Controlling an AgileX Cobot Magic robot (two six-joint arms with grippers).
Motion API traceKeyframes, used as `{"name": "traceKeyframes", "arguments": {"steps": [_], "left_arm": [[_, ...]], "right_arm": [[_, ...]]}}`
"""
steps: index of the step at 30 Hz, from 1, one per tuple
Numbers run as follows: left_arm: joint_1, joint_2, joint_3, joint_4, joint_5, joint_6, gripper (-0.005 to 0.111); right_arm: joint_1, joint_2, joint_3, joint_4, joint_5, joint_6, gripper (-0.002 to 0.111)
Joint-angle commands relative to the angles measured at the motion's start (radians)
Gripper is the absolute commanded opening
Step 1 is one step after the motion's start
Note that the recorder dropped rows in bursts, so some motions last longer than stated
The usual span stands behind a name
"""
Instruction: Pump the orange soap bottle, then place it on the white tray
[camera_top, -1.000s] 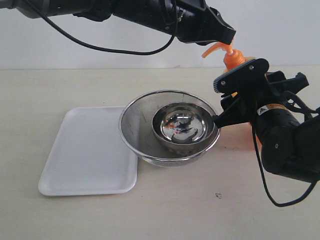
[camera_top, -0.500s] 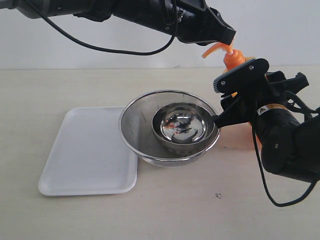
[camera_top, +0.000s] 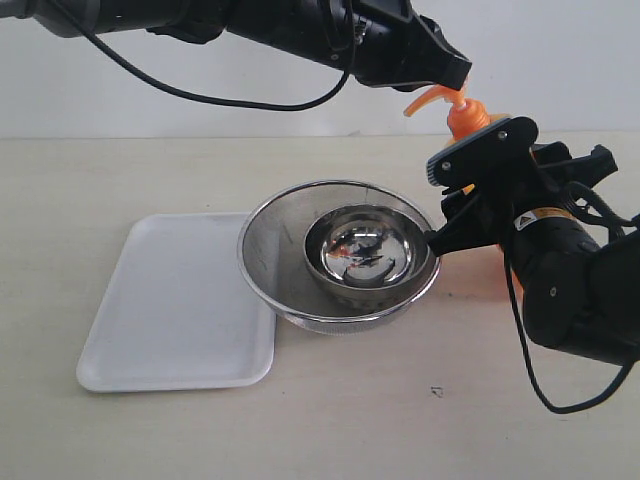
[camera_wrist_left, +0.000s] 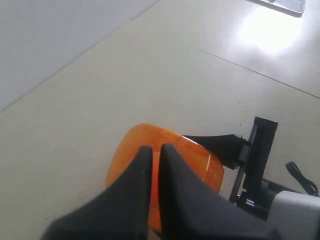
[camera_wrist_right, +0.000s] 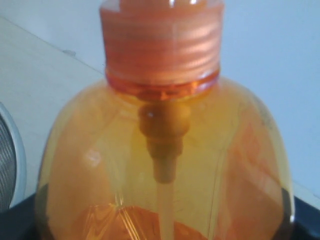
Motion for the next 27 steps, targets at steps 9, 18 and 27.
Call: {"name": "traceKeyframes", "arguments": {"steps": [9,18,27], "left_arm": [[-0.038,0.081,0.043,0.083,0.157,-0.004,0.005],[-0.038,0.081,0.043,0.083,0.144,-0.004,0.005],[-0.036,-0.005,0.043,0.107,0.089,-0.004,0.005]], "right_arm": [[0.019,-0.005,-0.011,-0.119,0.059,0.044,0.0],[0.019,-0.005,-0.011,-0.121,0.059,0.044,0.0],[0.019,-0.005,-0.011,-0.12,0.059,0.042,0.0]]}}
